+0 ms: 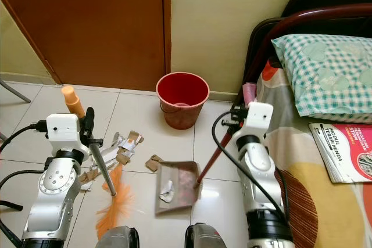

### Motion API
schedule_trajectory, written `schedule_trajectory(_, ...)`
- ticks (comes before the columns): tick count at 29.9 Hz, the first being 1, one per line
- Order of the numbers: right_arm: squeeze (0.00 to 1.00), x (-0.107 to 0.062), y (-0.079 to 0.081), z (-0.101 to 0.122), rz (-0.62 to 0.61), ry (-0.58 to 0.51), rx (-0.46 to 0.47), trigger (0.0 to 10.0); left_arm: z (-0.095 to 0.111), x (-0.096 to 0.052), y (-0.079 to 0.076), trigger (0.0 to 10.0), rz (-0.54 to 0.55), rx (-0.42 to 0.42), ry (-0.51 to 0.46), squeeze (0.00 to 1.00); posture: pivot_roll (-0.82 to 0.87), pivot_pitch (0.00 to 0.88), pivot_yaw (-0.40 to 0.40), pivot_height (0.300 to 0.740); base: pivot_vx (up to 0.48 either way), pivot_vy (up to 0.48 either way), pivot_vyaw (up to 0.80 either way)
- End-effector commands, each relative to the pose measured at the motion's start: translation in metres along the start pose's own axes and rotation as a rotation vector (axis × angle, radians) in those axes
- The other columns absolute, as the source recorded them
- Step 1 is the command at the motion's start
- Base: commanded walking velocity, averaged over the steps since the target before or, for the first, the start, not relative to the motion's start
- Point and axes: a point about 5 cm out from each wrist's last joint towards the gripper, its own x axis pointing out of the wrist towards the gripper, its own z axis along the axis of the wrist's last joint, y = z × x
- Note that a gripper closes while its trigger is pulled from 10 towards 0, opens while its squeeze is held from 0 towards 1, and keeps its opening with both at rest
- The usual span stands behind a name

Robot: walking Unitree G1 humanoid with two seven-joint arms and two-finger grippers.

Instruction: Sweep floor

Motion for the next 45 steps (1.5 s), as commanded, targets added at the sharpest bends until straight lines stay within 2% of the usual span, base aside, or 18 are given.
schedule_trajectory(1,0.00,0.005,0.006,0.018,0.031,-0.063,0.063,10.0,-0.001,-0.003,0.006,10.0,0.036,0.009,0.009,0.00,0.02,0.134,-0.049,0.740,0.000,0.000,0.00)
schedule_trajectory(8,0.00,0.021,0.014,0.038,0.055,-0.095,0.126,10.0,0.003,-0.004,0.005,10.0,0.072,-0.028,-0.017,0.00,0.03,0.126,-0.057,0.740,0.000,0.000,0.00)
schedule_trajectory(12,0.00,0.033,0.022,0.055,0.068,-0.122,0.187,10.0,-0.003,-0.007,0.011,10.0,0.109,-0.042,0.011,0.00,0.03,0.126,-0.059,0.740,0.000,0.000,0.00)
schedule_trajectory(16,0.00,0.039,0.028,0.066,0.088,-0.144,0.209,10.0,-0.004,-0.007,0.011,10.0,0.117,-0.050,0.018,0.00,0.03,0.127,-0.060,0.740,0.000,0.000,0.00)
schedule_trajectory(19,0.00,0.051,0.047,0.096,0.146,-0.206,0.258,10.0,-0.004,-0.007,0.009,10.0,0.111,-0.052,0.015,0.00,0.04,0.126,-0.063,0.740,0.000,0.000,0.00)
schedule_trajectory(23,0.00,0.057,0.053,0.112,0.161,-0.241,0.278,10.0,-0.004,-0.007,0.007,10.0,0.108,-0.056,0.016,0.00,0.04,0.126,-0.063,0.740,0.000,0.000,0.00)
schedule_trajectory(25,0.00,0.062,0.055,0.130,0.164,-0.286,0.285,10.0,-0.005,-0.007,0.005,10.0,0.103,-0.063,0.019,0.00,0.04,0.125,-0.064,0.740,0.000,0.000,0.00)
schedule_trajectory(26,0.00,0.062,0.055,0.130,0.164,-0.286,0.285,10.0,-0.005,-0.007,0.005,10.0,0.103,-0.063,0.019,0.00,0.04,0.125,-0.064,0.740,0.000,0.000,0.00)
schedule_trajectory(27,0.00,0.065,0.053,0.142,0.161,-0.322,0.283,10.0,-0.005,-0.008,0.003,10.0,0.098,-0.066,0.022,0.00,0.04,0.125,-0.064,0.740,0.000,0.000,0.00)
schedule_trajectory(31,0.00,0.070,0.046,0.172,0.145,-0.424,0.196,10.0,-0.005,-0.007,0.001,10.0,0.082,-0.073,0.025,0.00,0.04,0.125,-0.060,0.740,0.000,0.000,0.00)
schedule_trajectory(35,0.00,0.071,0.042,0.191,0.131,-0.495,0.125,10.0,-0.005,-0.006,-0.001,10.0,0.074,-0.075,0.024,0.00,0.04,0.125,-0.060,0.740,0.000,0.000,0.00)
schedule_trajectory(37,0.00,0.071,0.040,0.206,0.117,-0.561,0.053,10.0,-0.004,-0.005,-0.002,10.0,0.067,-0.077,0.022,0.00,0.04,0.128,-0.059,0.740,0.000,0.000,0.00)
schedule_trajectory(38,0.00,0.071,0.040,0.206,0.117,-0.561,0.053,10.0,-0.004,-0.005,-0.002,10.0,0.067,-0.077,0.022,0.00,0.04,0.128,-0.059,0.740,0.000,0.000,0.00)
schedule_trajectory(40,0.00,0.071,0.044,0.217,0.127,-0.617,-0.012,10.0,-0.003,-0.004,-0.003,10.0,0.063,-0.081,0.021,0.00,0.04,0.128,-0.058,0.740,0.000,0.000,0.00)
schedule_trajectory(41,0.00,0.071,0.044,0.217,0.127,-0.617,-0.012,10.0,-0.003,-0.004,-0.003,10.0,0.063,-0.081,0.021,0.00,0.04,0.128,-0.058,0.740,0.000,0.000,0.00)
schedule_trajectory(42,0.00,0.071,0.051,0.223,0.145,-0.662,-0.081,10.0,-0.002,-0.004,-0.005,10.0,0.058,-0.084,0.018,0.00,0.04,0.129,-0.057,0.740,0.000,0.000,0.00)
schedule_trajectory(43,0.00,0.071,0.051,0.223,0.145,-0.662,-0.081,10.0,-0.002,-0.004,-0.005,10.0,0.058,-0.084,0.018,0.00,0.04,0.129,-0.057,0.740,0.000,0.000,0.00)
schedule_trajectory(45,0.00,0.070,0.060,0.229,0.143,-0.717,-0.158,10.0,-0.001,-0.004,-0.006,10.0,0.048,-0.086,0.014,0.00,0.05,0.131,-0.056,0.740,0.000,0.000,0.00)
